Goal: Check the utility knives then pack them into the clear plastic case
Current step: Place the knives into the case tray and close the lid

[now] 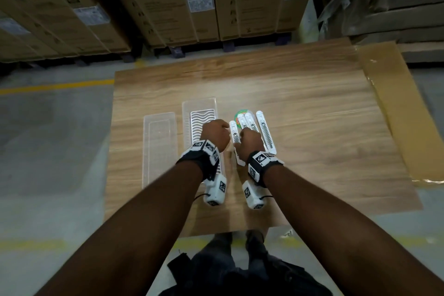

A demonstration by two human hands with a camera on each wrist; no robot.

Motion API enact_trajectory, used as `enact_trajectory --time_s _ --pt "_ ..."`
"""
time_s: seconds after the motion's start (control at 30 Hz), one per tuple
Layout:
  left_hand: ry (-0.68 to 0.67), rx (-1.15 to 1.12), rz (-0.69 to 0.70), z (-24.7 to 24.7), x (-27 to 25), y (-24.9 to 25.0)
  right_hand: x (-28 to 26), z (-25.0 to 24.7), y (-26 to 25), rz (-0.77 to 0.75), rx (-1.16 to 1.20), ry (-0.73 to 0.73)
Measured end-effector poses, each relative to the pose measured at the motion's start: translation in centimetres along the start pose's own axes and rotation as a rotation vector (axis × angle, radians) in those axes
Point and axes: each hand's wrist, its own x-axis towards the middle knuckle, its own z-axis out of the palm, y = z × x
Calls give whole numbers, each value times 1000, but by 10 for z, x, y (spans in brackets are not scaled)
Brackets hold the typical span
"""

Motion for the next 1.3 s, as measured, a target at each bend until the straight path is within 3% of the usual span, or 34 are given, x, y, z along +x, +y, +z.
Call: enact_trajectory --time_s 0.27,0.57,0.9,1.3 --pt "-151 353 22 11 38 20 12 6 -7 77 32 -21" --pt "-41 184 -68 1 50 20 20 -20 -1 126 187 -126" --pt "65 -240 -79 -58 31 6 8 -46 -45 -22 423 -218" --pt "157 -170 -59 -87 -5 -73 -29 10 -93 -72 186 -241"
